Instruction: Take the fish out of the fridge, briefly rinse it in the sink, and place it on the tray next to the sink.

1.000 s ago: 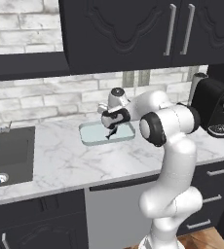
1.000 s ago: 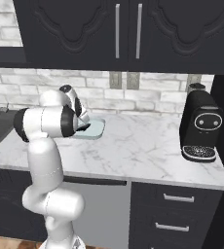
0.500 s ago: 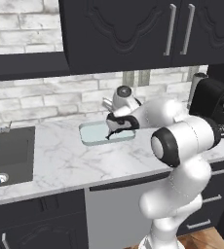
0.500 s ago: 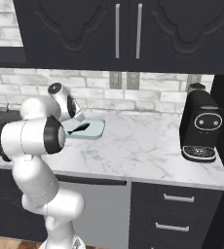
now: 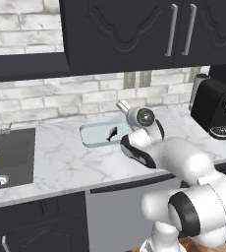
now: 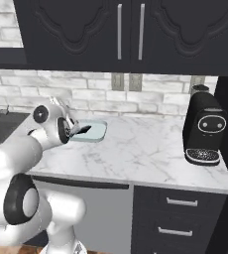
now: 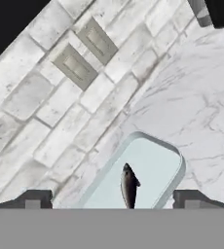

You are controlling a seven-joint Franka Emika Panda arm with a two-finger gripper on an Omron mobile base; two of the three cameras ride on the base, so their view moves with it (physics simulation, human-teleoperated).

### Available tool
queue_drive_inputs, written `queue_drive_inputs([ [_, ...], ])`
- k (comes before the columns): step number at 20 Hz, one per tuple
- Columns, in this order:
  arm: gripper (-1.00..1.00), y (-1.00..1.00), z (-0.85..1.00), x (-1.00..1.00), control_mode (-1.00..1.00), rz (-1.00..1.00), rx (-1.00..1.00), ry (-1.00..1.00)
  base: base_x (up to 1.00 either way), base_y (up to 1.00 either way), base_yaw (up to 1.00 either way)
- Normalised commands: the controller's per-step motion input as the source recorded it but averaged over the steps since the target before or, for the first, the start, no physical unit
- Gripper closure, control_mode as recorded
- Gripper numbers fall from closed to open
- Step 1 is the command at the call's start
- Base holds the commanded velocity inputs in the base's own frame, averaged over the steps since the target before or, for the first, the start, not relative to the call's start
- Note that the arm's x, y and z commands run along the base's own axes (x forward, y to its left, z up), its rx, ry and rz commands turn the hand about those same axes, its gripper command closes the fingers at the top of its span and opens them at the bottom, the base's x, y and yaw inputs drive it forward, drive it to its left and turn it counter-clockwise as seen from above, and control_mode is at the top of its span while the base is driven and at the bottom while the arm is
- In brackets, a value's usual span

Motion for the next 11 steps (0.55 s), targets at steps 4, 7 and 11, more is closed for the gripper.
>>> queue_drive_inputs([
  [4,-1.0,-0.01,1.0,-1.0,-1.0,-0.1,0.09,-0.23,0.0,0.0,0.0],
  [7,-1.0,0.0,1.0,-1.0,-1.0,-0.11,0.06,-0.26,0.0,0.0,0.0],
  [11,-1.0,0.0,1.0,-1.0,-1.0,-0.11,0.0,-0.42,0.0,0.0,0.0],
])
